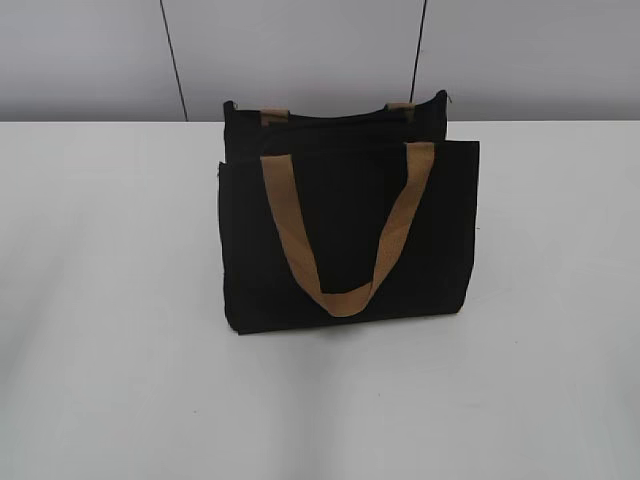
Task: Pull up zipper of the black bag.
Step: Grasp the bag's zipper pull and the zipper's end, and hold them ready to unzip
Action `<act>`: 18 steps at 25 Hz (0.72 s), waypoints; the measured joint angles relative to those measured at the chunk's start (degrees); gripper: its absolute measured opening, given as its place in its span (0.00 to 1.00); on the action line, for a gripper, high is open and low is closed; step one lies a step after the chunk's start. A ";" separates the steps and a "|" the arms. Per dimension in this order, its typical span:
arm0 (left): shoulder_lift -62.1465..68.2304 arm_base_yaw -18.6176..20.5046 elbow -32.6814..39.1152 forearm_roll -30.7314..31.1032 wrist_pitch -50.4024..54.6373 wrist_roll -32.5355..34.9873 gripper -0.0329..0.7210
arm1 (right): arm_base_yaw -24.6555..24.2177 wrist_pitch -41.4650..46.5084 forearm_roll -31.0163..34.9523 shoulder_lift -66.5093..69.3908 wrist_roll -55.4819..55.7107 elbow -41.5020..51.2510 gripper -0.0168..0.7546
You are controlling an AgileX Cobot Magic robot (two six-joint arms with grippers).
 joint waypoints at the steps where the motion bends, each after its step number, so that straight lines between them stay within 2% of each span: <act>1: 2.17 -0.80 0.00 0.00 -1.41 0.00 0.62 | 0.00 0.00 0.00 0.00 0.00 0.00 0.58; 10: 23.06 -5.58 0.07 -0.42 -14.45 0.00 0.60 | 0.00 0.00 0.00 0.00 0.00 0.00 0.58; 18: 38.96 -11.68 0.07 2.51 -30.79 0.00 0.59 | 0.00 0.00 0.00 0.00 0.00 0.00 0.58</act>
